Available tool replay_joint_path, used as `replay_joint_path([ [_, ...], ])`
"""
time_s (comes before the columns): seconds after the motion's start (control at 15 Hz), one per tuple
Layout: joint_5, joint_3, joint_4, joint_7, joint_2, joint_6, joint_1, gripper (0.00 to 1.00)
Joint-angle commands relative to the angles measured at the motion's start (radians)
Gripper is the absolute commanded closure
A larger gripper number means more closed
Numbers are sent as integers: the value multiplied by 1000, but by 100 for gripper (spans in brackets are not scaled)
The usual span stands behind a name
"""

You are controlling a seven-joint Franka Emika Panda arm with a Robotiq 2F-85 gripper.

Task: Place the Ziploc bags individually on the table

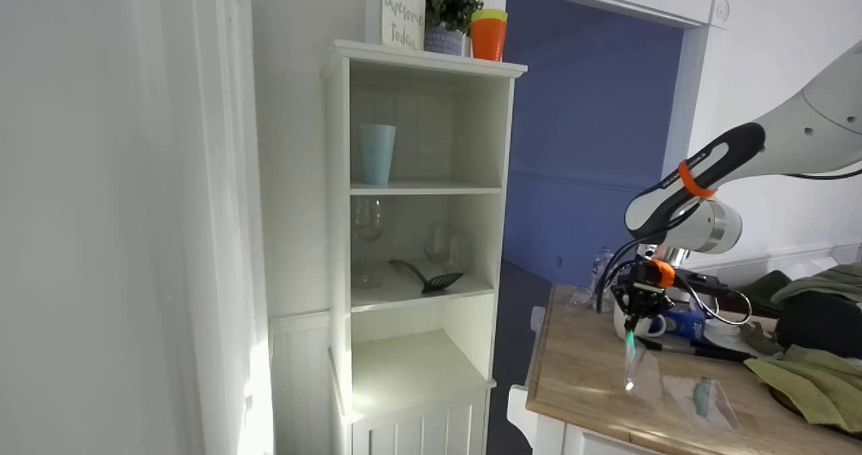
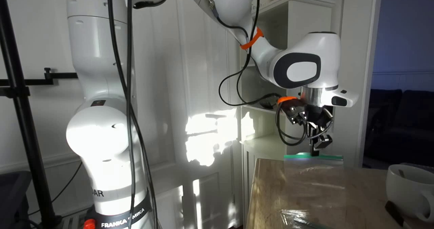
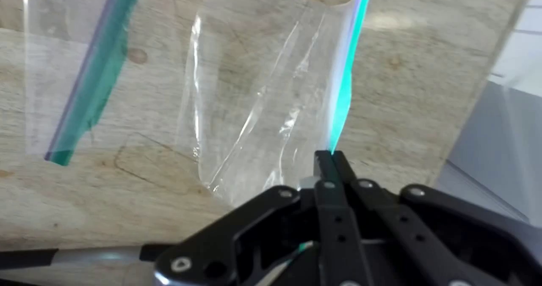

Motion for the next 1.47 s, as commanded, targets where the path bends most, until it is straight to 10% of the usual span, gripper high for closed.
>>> replay_joint_path([
  [0.0,242,12,-23,-169,-65,69,-16,97],
  [0.4,505,-4,-5,-383,-40,70,-14,98],
  [1.4,441,41,-36,-424,215,130,-126,97],
])
